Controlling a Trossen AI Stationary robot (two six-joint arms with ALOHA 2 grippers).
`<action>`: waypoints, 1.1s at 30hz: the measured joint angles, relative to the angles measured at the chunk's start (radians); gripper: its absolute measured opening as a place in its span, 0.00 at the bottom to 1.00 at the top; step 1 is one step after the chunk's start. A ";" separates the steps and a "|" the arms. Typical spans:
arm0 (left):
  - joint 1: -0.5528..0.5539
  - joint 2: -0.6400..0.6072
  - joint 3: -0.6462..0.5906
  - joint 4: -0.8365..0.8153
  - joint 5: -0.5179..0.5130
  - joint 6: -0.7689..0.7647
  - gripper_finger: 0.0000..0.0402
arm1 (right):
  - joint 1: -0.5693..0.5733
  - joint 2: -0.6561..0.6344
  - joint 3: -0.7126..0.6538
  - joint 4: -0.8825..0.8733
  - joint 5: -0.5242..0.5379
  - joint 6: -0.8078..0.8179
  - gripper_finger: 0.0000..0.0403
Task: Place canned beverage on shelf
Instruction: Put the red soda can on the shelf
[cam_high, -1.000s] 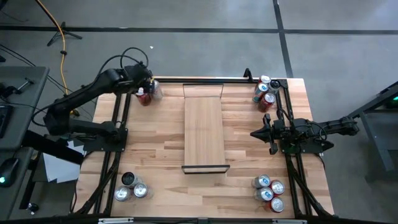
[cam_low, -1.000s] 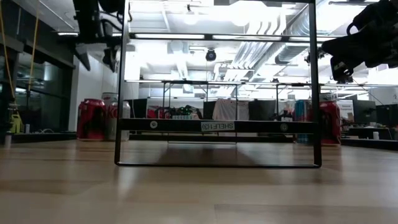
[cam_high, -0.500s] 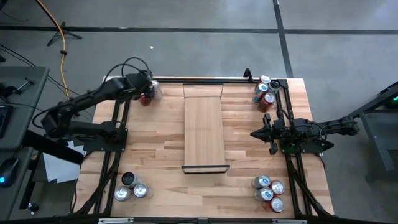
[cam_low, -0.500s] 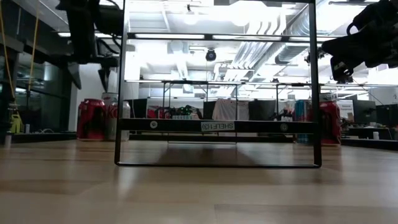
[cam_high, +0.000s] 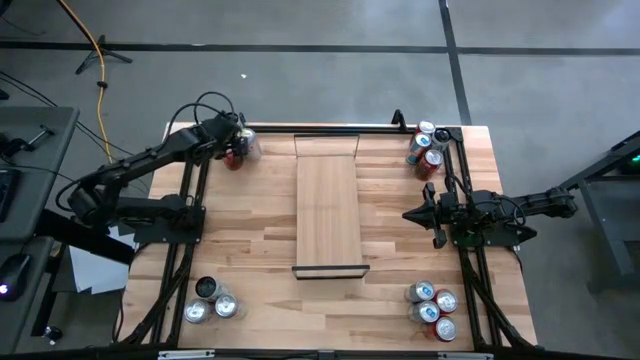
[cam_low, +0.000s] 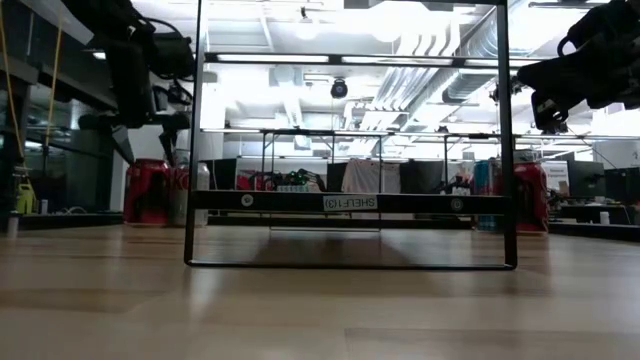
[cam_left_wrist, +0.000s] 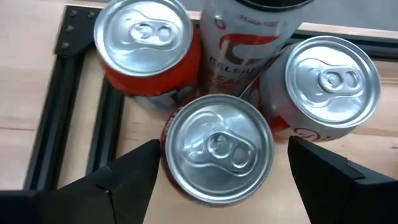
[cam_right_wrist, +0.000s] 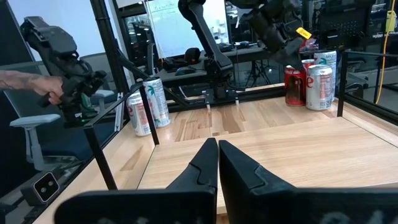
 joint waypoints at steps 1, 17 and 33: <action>0.003 0.001 0.000 0.006 0.003 0.007 0.76 | 0.000 0.000 0.000 0.000 0.000 0.000 0.00; 0.002 0.084 0.000 -0.006 0.045 0.043 0.76 | 0.000 0.000 0.000 0.000 0.000 0.000 0.00; 0.001 0.085 0.001 0.014 -0.013 0.051 0.59 | 0.000 0.000 0.000 0.000 0.000 0.000 0.00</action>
